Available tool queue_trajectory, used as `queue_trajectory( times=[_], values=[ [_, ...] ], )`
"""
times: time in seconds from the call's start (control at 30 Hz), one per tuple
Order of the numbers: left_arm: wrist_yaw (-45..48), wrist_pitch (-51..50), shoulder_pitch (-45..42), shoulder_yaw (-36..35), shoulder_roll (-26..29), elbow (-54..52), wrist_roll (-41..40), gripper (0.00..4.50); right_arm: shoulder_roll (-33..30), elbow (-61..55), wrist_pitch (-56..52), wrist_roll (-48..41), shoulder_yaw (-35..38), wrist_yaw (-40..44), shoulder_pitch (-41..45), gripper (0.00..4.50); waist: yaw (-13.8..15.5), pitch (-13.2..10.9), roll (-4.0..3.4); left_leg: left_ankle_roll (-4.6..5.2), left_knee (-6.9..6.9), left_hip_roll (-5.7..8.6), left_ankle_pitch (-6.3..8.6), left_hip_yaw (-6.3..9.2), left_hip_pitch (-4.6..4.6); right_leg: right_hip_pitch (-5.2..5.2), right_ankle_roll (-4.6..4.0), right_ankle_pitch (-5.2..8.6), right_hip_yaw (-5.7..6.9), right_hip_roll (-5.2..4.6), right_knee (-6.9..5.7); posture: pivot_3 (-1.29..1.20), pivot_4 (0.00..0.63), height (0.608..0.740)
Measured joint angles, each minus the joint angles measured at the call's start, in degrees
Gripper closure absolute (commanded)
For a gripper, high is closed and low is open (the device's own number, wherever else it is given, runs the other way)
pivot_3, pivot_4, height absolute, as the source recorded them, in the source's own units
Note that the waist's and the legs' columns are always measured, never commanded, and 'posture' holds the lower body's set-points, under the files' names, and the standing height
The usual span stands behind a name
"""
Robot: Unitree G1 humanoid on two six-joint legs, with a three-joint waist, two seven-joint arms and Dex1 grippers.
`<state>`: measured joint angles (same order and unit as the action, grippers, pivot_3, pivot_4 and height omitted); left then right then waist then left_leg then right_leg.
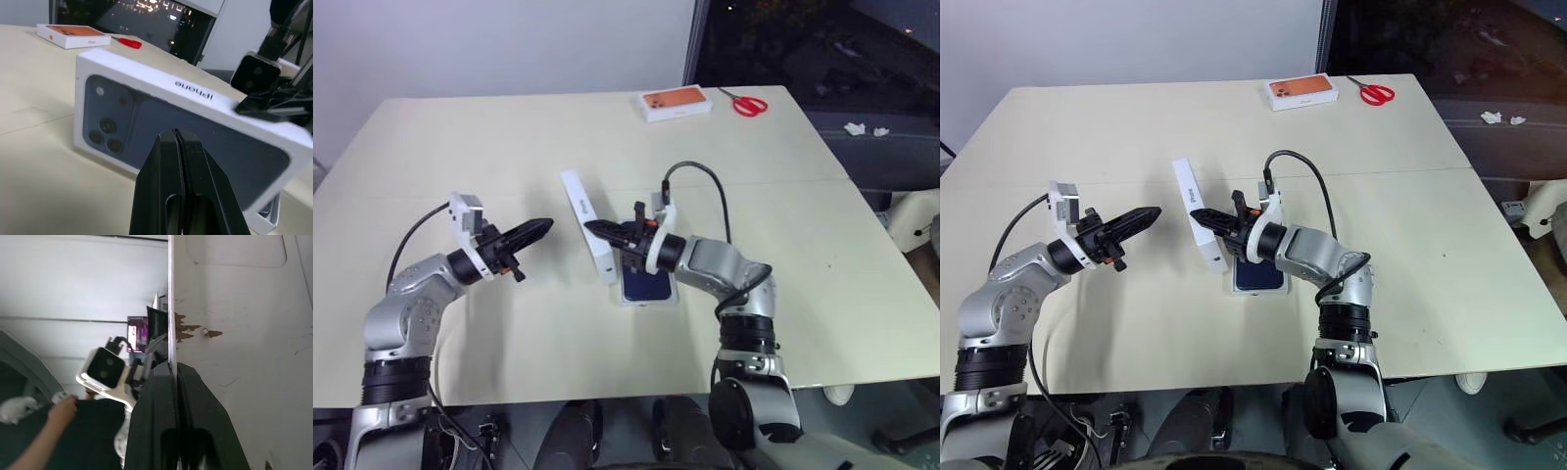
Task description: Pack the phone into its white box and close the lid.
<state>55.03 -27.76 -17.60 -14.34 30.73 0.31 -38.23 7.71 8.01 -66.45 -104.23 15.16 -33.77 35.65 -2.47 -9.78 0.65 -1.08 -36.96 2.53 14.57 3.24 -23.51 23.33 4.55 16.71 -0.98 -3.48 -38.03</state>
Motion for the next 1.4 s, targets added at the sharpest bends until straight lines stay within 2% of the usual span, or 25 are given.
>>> queue_trajectory(
  times=[0.1,0.2,0.3,0.47,0.7,0.8,1.03,1.2,1.27,1.4],
  values=[
    [-0.1,0.0,0.0,0.0,-0.3,0.0,0.0,4.46,-0.1,-2.8,3.8,-4.9,-4.2,-2.1,-3.1,4.5,-0.1,0.0,0.01,0.01,0.02,-0.06,0.01,0.0,0.0,-0.01,0.0,0.0,0.0,0.05,0.02,0.0,0.15,0.74],
    [-0.1,0.0,0.0,0.2,-0.4,0.0,0.2,4.46,0.0,-3.2,5.7,-6.3,-6.8,-2.4,-8.4,4.5,-0.1,0.0,0.0,0.02,0.01,-0.06,0.01,-0.03,-0.01,-0.01,0.01,0.0,-0.01,0.04,0.03,0.0,0.15,0.74],
    [-0.1,0.5,0.1,0.7,-0.9,0.0,0.6,4.46,-1.9,-4.0,6.1,-6.8,-8.7,-1.4,-9.0,4.5,-0.1,0.0,0.0,0.02,-0.03,-0.06,0.01,-0.03,0.0,-0.03,0.01,0.0,0.0,0.05,0.02,0.0,0.15,0.74],
    [0.2,1.9,1.8,3.1,-2.5,0.5,1.9,4.46,-5.7,-4.3,7.3,-4.9,-10.3,3.2,-9.0,4.5,0.0,0.0,0.01,0.04,-0.02,-0.06,0.02,-0.03,0.0,-0.04,0.01,0.0,0.0,0.05,0.04,0.0,0.15,0.74],
    [1.9,4.9,3.0,6.2,-4.4,3.4,4.5,4.46,-7.8,-4.5,9.0,-1.3,-11.1,8.5,-9.5,4.5,0.1,0.0,0.01,0.04,-0.03,-0.08,0.03,-0.03,0.0,-0.05,0.01,0.0,0.0,0.04,0.05,0.0,0.15,0.74],
    [1.8,6.3,2.1,7.3,-6.6,5.8,5.6,4.5,-8.4,-4.8,9.3,-0.6,-11.8,9.5,-10.0,3.55,0.3,0.0,0.03,0.05,-0.05,-0.07,0.03,-0.03,0.0,-0.07,0.01,0.0,0.01,0.03,0.06,0.0,0.15,0.74],
    [1.5,8.5,-1.1,9.0,-9.2,8.8,7.0,4.5,-11.6,-6.4,9.5,0.6,-12.0,10.5,-10.2,0.06,0.1,0.0,0.04,0.06,-0.04,-0.08,0.04,-0.04,-0.01,-0.06,0.01,0.0,0.01,0.04,0.06,0.0,0.15,0.74],
    [1.4,8.6,-1.3,9.1,-9.9,8.8,7.1,4.5,-18.4,-9.6,7.0,5.3,-13.0,17.1,-9.4,0.06,0.2,0.0,0.04,0.08,-0.06,-0.09,0.04,-0.05,-0.01,-0.07,0.01,0.01,0.01,0.04,0.06,0.0,0.15,0.74],
    [1.3,8.6,-1.4,9.2,-10.3,8.8,7.4,4.5,-22.9,-10.9,5.4,8.6,-13.1,22.9,-8.6,0.06,0.4,0.0,0.04,0.1,-0.1,-0.08,0.06,-0.05,-0.01,-0.11,0.01,0.01,0.03,0.05,0.08,0.0,0.15,0.74],
    [1.2,8.7,-2.0,10.2,-11.2,8.9,7.8,4.5,-35.8,-14.1,3.1,21.3,-16.0,38.3,-7.0,0.06,1.3,0.0,0.05,0.19,-0.17,-0.07,0.11,-0.08,-0.02,-0.15,0.02,0.01,0.05,0.07,0.15,0.0,0.15,0.74]
  ],
)
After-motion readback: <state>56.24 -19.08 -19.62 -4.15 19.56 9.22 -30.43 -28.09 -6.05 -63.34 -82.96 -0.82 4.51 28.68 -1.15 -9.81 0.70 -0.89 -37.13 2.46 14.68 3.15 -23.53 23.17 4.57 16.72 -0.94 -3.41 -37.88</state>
